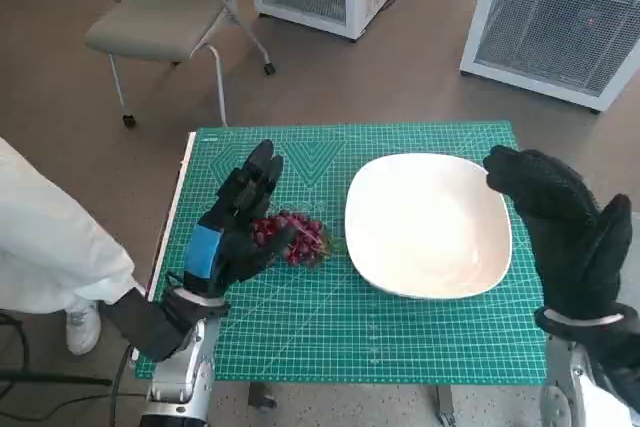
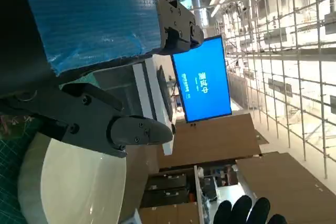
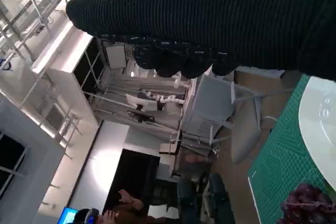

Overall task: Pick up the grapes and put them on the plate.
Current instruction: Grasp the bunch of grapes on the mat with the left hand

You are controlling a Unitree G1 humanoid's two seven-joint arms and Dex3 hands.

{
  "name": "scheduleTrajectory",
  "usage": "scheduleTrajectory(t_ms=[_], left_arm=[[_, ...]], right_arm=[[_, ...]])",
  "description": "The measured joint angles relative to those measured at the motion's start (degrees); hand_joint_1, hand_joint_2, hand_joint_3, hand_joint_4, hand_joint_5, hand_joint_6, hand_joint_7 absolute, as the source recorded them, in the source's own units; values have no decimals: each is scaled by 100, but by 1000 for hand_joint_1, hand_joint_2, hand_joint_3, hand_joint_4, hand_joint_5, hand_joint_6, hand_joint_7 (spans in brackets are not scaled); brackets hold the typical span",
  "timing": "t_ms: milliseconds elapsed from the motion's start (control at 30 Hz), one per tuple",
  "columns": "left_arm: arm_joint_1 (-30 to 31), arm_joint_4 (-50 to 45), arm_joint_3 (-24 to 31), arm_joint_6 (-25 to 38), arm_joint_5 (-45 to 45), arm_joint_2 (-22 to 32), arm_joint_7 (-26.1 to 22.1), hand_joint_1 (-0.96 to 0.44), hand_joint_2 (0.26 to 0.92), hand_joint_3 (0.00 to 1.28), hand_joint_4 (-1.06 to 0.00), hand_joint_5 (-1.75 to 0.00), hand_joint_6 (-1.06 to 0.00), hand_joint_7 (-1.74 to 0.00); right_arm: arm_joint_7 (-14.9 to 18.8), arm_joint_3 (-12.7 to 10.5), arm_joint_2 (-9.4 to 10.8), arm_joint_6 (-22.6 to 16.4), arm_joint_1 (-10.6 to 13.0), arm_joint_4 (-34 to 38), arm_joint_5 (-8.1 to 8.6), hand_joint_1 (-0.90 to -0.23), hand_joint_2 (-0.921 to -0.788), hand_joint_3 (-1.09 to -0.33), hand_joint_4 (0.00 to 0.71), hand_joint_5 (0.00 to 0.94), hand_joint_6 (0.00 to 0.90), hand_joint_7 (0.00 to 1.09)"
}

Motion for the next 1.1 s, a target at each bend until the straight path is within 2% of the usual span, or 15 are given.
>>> scheduleTrajectory(t_ms=[600,833,967,1100], left_arm=[[0,2,8,9,0,4,0,-271,921,245,-209,-4,-298,-4],[-7,-57,8,102,88,154,-8,-313,920,122,-200,-1,-283,-1],[-28,-212,-66,200,802,598,103,-340,907,47,-165,0,-253,0],[-37,-523,-150,503,1779,1129,235,-302,855,12,-125,-1,-244,-3]], right_arm=[[0,0,-1,-78,-14,35,-51,-514,-921,-577,348,432,210,873],[0,0,-1,-108,-18,63,-68,-513,-921,-577,349,432,211,872],[0,-2,-1,-109,-28,63,-68,-513,-921,-576,350,431,212,870],[0,-21,-8,-116,-38,62,-66,-513,-921,-576,350,431,213,869]])
